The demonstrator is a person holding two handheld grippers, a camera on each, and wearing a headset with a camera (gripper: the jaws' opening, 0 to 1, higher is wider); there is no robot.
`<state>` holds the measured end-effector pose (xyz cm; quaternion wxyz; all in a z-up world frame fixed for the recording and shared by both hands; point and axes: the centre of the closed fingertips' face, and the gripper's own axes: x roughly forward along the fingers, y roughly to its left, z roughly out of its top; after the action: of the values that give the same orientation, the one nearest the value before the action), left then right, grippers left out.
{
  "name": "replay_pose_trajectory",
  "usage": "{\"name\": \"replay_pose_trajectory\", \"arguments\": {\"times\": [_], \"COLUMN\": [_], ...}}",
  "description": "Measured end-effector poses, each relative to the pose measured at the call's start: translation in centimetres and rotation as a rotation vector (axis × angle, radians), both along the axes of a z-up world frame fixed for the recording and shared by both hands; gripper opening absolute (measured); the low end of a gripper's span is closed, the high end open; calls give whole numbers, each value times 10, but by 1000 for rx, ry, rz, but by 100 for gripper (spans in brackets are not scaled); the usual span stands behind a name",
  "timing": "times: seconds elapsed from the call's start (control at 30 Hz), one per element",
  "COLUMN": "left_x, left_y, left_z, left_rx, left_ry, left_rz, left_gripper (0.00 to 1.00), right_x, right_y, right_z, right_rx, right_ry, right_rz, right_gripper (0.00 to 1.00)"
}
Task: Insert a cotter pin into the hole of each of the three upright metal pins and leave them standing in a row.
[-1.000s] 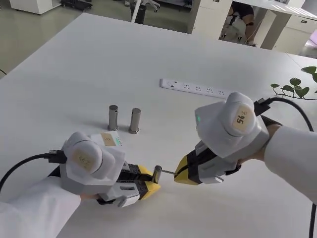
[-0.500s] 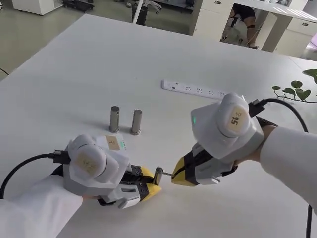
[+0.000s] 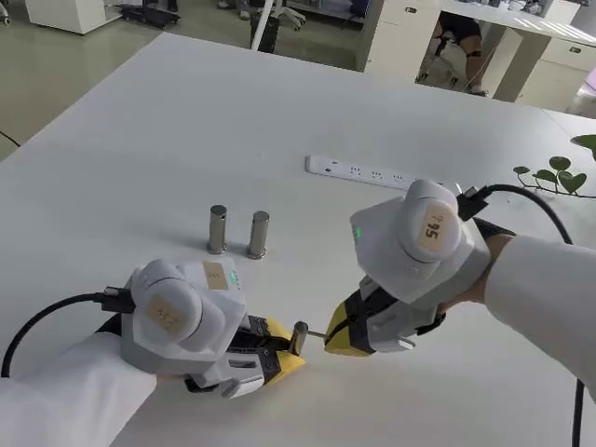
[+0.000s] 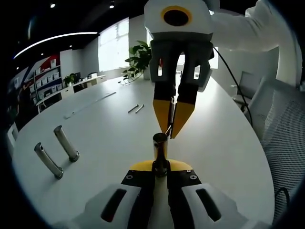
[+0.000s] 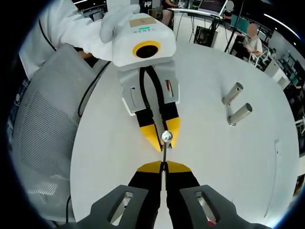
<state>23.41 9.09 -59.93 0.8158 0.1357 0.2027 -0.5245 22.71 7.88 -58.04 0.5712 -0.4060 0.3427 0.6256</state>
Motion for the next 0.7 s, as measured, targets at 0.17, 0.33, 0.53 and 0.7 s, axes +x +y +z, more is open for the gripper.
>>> {"name": "replay_pose_trajectory", "arguments": {"times": [0.17,0.33,0.53,0.7], "left_x": [-2,-1,0,0], "left_y": [-1,0,0,0], "left_z": [0,0,0,-1], "left_rx": [16,21,27,22], "left_ry": [-1,-3,-5,-4], "left_rz": [-8,-11,-17,-15], "left_gripper": [7,7,7,7], "right_x": [-1,1,2,-1], "right_y": [-1,1,1,1], "right_z": [-2,-2,5,9], "right_rx": [-17,-28,-18,-1], "right_ry": [4,-1,1,14], "right_rz": [11,11,-3,-24], "right_gripper": [0,0,0,0]}}
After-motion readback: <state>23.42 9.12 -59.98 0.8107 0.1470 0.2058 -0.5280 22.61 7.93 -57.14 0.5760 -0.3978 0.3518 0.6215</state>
